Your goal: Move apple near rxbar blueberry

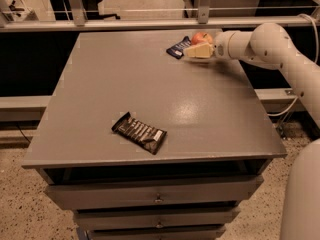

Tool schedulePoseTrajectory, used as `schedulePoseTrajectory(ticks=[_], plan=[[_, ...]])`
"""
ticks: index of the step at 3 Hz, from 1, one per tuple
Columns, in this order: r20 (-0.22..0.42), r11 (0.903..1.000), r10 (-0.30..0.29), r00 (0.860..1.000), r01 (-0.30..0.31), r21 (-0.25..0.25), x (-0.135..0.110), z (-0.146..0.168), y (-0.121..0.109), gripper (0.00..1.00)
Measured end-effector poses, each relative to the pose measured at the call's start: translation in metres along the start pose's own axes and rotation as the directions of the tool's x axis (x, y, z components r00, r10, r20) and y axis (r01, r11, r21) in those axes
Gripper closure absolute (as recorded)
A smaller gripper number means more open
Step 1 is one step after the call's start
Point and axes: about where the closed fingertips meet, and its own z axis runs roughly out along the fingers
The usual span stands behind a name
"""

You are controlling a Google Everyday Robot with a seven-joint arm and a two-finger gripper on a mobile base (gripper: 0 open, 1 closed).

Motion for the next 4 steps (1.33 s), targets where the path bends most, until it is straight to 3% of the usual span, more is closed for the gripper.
schedulePoseTrajectory(ticks=[1, 2, 3, 4], plan=[[0.012, 0.9996, -0.022, 1.0, 0.022, -0.015, -0.017, -0.032, 0.013, 0.0], [0.019, 0.9979, -0.041, 0.999, 0.042, -0.049, -0.038, -0.09, 0.032, 0.0], [0.022, 0.9912, -0.044, 0.999, 0.046, -0.124, -0.051, -0.165, 0.057, 0.0], [-0.002, 0.9865, -0.04, 0.999, 0.04, -0.159, -0.042, -0.173, 0.063, 0.0]])
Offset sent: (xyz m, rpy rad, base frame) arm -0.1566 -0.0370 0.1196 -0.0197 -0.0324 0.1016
